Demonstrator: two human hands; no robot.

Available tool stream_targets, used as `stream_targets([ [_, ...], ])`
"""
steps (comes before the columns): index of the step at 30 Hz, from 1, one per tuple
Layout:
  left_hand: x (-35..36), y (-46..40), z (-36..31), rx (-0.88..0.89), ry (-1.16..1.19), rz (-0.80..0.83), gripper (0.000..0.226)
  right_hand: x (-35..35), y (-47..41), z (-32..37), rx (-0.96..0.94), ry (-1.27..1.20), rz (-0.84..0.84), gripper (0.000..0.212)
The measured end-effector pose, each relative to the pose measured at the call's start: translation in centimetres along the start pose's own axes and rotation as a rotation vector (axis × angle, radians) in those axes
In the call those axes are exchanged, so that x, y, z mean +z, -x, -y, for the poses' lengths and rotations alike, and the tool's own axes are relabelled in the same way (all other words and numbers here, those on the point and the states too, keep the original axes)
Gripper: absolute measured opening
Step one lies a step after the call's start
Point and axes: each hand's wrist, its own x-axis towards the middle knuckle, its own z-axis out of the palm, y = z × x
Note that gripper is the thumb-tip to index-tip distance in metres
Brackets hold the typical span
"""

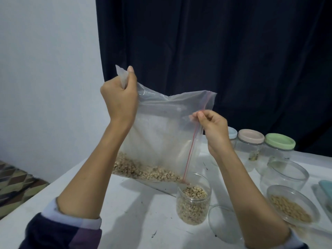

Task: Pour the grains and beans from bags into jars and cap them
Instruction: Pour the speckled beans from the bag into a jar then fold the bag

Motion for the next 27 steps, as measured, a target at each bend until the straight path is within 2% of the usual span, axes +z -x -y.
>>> stream_targets([
  [8, 0.3, 0.2, 0.1, -0.006, 0.010, 0.001, 0.059, -0.4, 0.1, 0.2, -0.008, 0.012, 0.007, 0.022],
  [21, 1.5, 0.2, 0.3, -0.008, 0.017, 0.016, 0.061, -1.8, 1.2, 0.1, -0.060, -0.023, -0.080, 0.024],
  [27, 1.3, -0.1, 0.2, -0.005, 0.014, 0.010, 0.061, -1.5, 1.4, 0.0, -0.047, -0.041, -0.054, 0.021],
])
